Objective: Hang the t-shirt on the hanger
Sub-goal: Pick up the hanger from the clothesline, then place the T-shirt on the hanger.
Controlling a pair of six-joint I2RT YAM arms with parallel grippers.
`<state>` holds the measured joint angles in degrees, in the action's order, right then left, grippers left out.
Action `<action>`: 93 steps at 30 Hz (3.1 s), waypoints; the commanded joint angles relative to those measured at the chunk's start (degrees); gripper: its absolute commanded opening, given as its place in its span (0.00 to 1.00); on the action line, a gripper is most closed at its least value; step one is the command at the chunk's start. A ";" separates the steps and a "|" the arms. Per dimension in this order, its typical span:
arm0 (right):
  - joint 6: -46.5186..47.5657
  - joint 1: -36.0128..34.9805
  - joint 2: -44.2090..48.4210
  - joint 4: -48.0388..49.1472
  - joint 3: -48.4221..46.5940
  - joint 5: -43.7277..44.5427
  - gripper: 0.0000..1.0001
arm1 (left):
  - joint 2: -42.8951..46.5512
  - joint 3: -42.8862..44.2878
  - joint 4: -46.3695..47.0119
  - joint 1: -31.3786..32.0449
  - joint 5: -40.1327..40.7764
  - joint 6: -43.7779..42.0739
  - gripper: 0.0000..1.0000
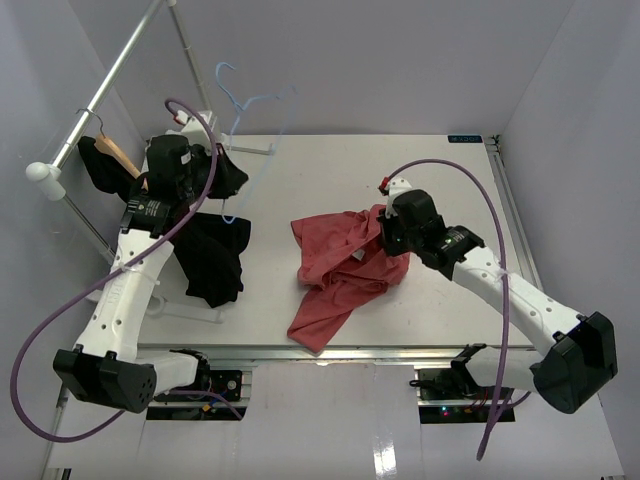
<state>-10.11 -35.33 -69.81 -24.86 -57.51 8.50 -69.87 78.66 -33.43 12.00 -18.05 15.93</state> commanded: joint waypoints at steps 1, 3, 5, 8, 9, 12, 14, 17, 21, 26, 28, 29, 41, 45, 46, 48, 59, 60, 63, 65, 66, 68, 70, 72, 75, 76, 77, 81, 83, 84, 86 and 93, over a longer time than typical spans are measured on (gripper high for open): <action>-0.18 6.39 -3.11 -1.86 -6.30 -1.15 0.08 | 1.34 -3.81 3.69 2.94 -20.18 0.06 0.00; -0.18 8.87 -4.79 -2.27 -7.90 -2.95 0.08 | 2.10 -5.30 2.77 4.52 -19.84 -1.16 0.00; -0.11 10.76 -6.50 -2.66 -9.20 -4.05 0.08 | 4.35 -7.40 2.15 6.23 -19.56 -1.71 0.00; -0.18 12.49 -8.04 -2.74 -9.96 -6.05 0.08 | 9.02 -11.31 1.74 8.54 -21.62 -2.28 0.00; -0.18 12.67 -8.28 -2.74 -10.17 -7.03 0.08 | 10.24 -13.23 1.66 8.98 -23.06 -2.64 0.00; 0.02 12.75 -8.44 -2.32 -10.09 -7.51 0.08 | 14.57 -17.66 1.60 10.33 -22.36 -2.33 0.00; 0.34 12.80 -8.93 -2.53 -10.25 -7.14 0.08 | 16.60 -19.74 1.27 10.72 -21.70 -2.54 0.00; 0.52 12.91 -9.35 -2.65 -10.26 -7.00 0.08 | 19.04 -22.13 1.24 11.47 -21.86 -2.66 0.00; 0.46 12.92 -8.78 -2.56 -9.88 -7.01 0.08 | 19.13 -23.34 0.38 11.95 -21.40 -2.75 0.00; 0.22 13.10 -7.84 -2.70 -10.35 -7.01 0.08 | 18.45 -24.79 0.83 13.05 -22.43 -2.93 0.00; 0.19 13.30 -8.00 -3.08 -11.05 -7.10 0.08 | 18.59 -25.01 0.84 13.27 -22.29 -3.06 0.00; 0.15 13.40 -8.19 -3.33 -11.52 -7.08 0.08 | 18.71 -25.13 0.82 13.35 -22.06 -3.15 0.00; 0.09 14.42 -9.62 -4.52 -14.34 -7.89 0.08 | 18.21 -25.69 1.09 13.75 -22.71 -3.65 0.00; 0.26 14.50 -9.38 -4.50 -14.03 -7.89 0.08 | 17.40 -25.84 1.00 13.84 -21.95 -3.80 0.00; 0.43 14.59 -9.21 -4.50 -14.03 -7.89 0.08 | 17.14 -25.67 1.00 13.84 -21.18 -3.81 0.00; 0.35 14.59 -9.29 -4.50 -14.21 -7.89 0.08 | 16.17 -25.40 0.82 13.84 -20.89 -3.89 0.00; 0.19 14.86 -9.82 -5.82 -16.21 -9.21 0.08 | 13.02 -22.31 -1.14 13.93 -13.97 -5.37 0.00; 0.27 14.85 -9.59 -5.82 -16.13 -9.91 0.08 | 12.53 -21.86 -1.46 13.93 -13.11 -5.49 0.00; 0.53 14.77 -8.49 -6.00 -15.97 -10.48 0.08 | 11.34 -21.08 -1.55 14.08 -12.52 -5.86 0.00; 1.23 14.86 -8.15 -6.01 -16.27 -11.39 0.08 | 10.71 -20.67 -1.53 14.40 -15.23 -6.86 0.00; 1.59 14.86 -8.16 -6.09 -16.77 -11.68 0.08 | 10.37 -20.39 -1.45 14.54 -16.16 -7.15 0.00; 2.50 14.79 -8.74 -7.13 -18.34 -12.39 0.08 | 10.17 -20.32 -0.67 14.81 -18.31 -7.80 0.00; 3.21 14.83 -9.36 -8.15 -19.99 -13.14 0.08 | 9.38 -20.06 -0.47 15.18 -19.02 -8.13 0.00; 3.34 14.77 -9.43 -9.08 -21.39 -13.81 0.08 | 8.45 -19.68 -0.47 15.54 -19.01 -8.68 0.00; 3.73 14.75 -8.78 -9.23 -21.93 -14.65 0.08 | 6.83 -19.31 -0.41 16.27 -18.95 -9.43 0.00; 4.08 14.70 -8.58 -9.43 -22.13 -14.66 0.08 | 5.82 -19.01 -0.41 16.68 -18.95 -9.69 0.00; 4.32 14.68 -8.50 -9.61 -22.27 -14.80 0.08 | 5.07 -18.76 -0.30 16.89 -18.99 -9.88 0.00; 4.37 14.57 -7.92 -10.01 -21.96 -16.00 0.08 | 3.63 -18.52 1.42 17.00 -19.16 -10.25 0.00; 3.97 14.00 -7.31 -9.86 -21.18 -16.22 0.08 | 3.35 -18.29 2.93 17.00 -19.30 -10.15 0.00; 3.78 13.22 -6.93 -9.58 -20.77 -16.62 0.08 | 3.09 -18.04 3.77 17.04 -18.96 -9.76 0.00; 3.42 11.80 -5.96 -8.65 -19.94 -18.04 0.08 | 2.57 -17.39 5.32 17.37 -17.08 -8.97 0.00; 1.02 6.53 -2.54 -5.12 -19.65 -21.10 0.08 | 1.33 -15.67 12.10 22.41 -11.36 -9.21 0.00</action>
<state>-7.40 -25.44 -75.29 -33.94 -75.87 -9.38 -68.64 60.28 -28.54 31.58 -31.50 7.07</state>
